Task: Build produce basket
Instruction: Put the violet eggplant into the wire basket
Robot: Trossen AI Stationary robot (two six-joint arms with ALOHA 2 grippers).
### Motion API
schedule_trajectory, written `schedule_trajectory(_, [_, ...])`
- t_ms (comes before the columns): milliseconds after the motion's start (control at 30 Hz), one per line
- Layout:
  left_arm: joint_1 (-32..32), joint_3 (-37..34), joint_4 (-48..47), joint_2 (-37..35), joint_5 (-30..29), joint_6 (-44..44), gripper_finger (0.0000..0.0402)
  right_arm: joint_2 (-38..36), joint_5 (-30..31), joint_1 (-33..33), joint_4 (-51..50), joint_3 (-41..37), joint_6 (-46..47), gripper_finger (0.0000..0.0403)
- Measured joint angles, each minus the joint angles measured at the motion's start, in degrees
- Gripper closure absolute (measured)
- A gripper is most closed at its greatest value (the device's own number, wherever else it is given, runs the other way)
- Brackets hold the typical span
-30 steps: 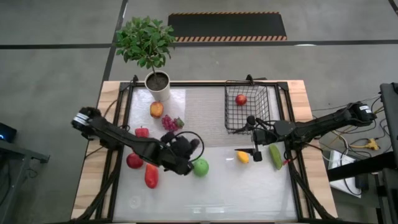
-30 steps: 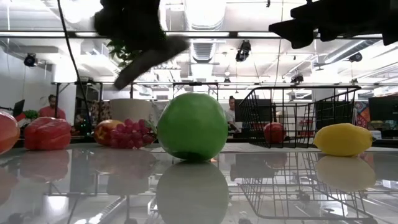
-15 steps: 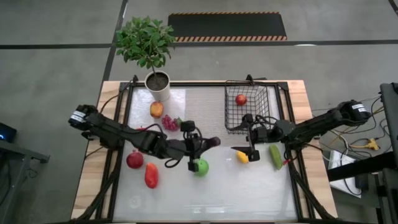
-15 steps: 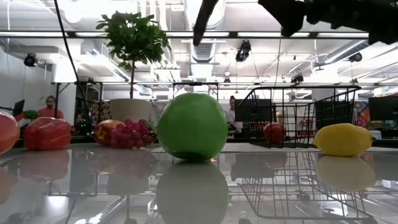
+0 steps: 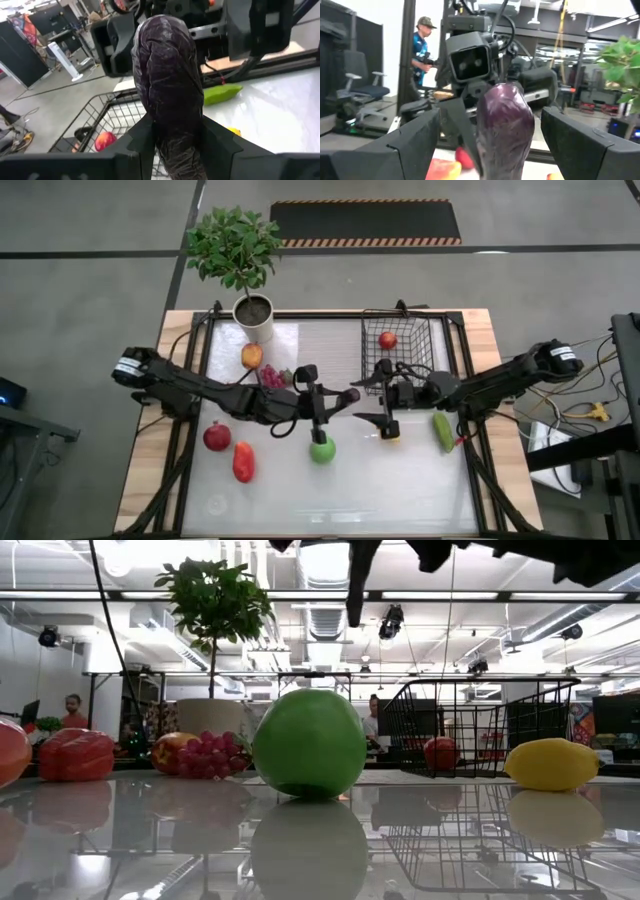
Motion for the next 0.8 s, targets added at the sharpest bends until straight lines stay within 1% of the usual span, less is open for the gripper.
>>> schedule_trajectory(67, [0.1, 0.1, 0.5, 0.0, 0.7, 0.7, 0.0297, 1.0, 1.5, 0.0, -0.2, 0.9, -1.2, 0.0077])
schedule_trajectory(167, [0.3, 0.1, 0.6, 0.0, 1.0, 0.9, 0.0297, 2.1, 2.2, 0.0, -0.6, 2.0, -2.0, 0.0081])
schedule_trajectory(233, [0.3, 0.1, 0.7, 0.0, 1.0, 0.9, 0.0297, 2.4, 2.2, 0.0, -1.2, 2.6, -2.1, 0.0095])
schedule_trajectory(300, [0.3, 0.1, 0.7, 0.0, 1.0, 1.0, 0.0297, 2.5, 2.2, 0.0, -2.0, 3.0, -2.1, 0.0119])
schedule_trajectory(467, [0.5, 0.1, 1.1, 0.0, 1.2, 1.0, 0.0297, 2.5, 2.3, 0.0, -3.0, 3.3, -2.0, 0.0199])
schedule_trajectory(567, [0.7, 0.1, 0.9, 0.0, 1.3, 0.8, 0.0295, 2.5, 2.3, 0.0, -3.2, 3.3, -1.8, 0.0240])
schedule_trajectory(667, [0.8, 0.1, 1.0, 0.0, 2.0, 0.8, 0.0278, 2.4, 2.3, 0.0, -3.4, 3.3, -1.8, 0.0266])
schedule_trajectory(800, [1.0, 0.1, 1.1, 0.0, 2.5, 0.8, 0.0228, 2.4, 2.3, 0.0, -3.9, 3.3, -1.2, 0.0270])
